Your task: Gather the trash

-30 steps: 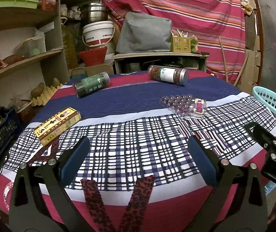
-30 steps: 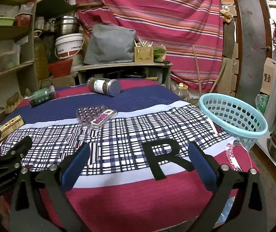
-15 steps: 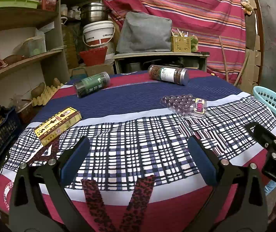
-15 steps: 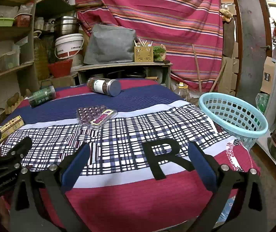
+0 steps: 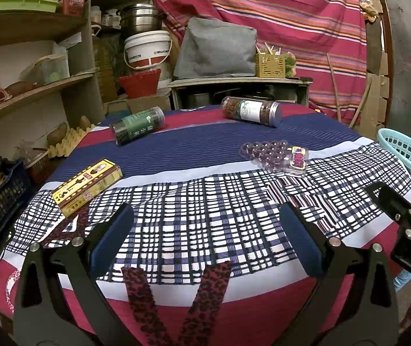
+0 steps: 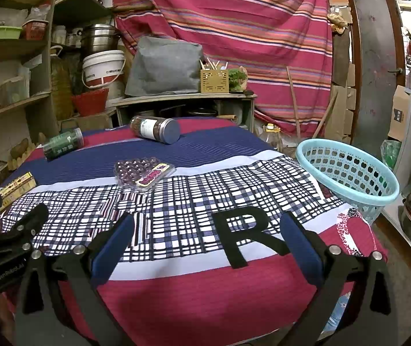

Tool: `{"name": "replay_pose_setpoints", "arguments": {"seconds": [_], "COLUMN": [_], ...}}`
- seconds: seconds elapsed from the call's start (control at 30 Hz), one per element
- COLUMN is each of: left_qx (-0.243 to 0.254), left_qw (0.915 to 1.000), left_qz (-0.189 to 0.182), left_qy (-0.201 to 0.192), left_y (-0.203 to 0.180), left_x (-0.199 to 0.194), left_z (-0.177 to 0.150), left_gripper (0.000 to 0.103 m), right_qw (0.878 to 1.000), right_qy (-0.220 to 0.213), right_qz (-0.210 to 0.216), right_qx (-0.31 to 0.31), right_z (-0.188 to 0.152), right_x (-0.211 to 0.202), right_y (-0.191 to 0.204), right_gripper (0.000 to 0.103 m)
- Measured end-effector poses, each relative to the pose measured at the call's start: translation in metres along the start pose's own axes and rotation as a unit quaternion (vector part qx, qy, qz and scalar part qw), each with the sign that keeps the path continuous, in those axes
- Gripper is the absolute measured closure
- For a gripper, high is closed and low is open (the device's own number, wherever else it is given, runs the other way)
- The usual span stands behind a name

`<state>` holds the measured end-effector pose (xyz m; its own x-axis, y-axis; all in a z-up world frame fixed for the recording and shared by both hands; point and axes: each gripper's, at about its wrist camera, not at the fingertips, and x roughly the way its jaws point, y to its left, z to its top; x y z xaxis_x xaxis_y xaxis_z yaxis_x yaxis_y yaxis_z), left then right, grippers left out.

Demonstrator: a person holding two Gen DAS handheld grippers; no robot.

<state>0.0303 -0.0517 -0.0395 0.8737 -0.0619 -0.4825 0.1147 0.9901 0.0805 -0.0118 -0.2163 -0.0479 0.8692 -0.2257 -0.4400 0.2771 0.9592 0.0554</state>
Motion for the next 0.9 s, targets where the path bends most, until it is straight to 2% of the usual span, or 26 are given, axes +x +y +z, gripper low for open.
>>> {"name": "replay_pose_setpoints", "arguments": {"seconds": [0.9], "left_qx": [0.000], "left_qw": [1.0000], "left_qz": [0.000], "left_qy": [0.000], "left_y": [0.0014], "left_x": [0.0002], "left_z": [0.0004], "left_gripper": [0.005], "right_qw": [1.000], "right_qy": [0.000], "right_qz": [0.000], "right_qx": [0.000], "right_z": [0.0004], "right_x": [-0.0001], "right_y": [0.0003], "right_gripper": [0.005]}}
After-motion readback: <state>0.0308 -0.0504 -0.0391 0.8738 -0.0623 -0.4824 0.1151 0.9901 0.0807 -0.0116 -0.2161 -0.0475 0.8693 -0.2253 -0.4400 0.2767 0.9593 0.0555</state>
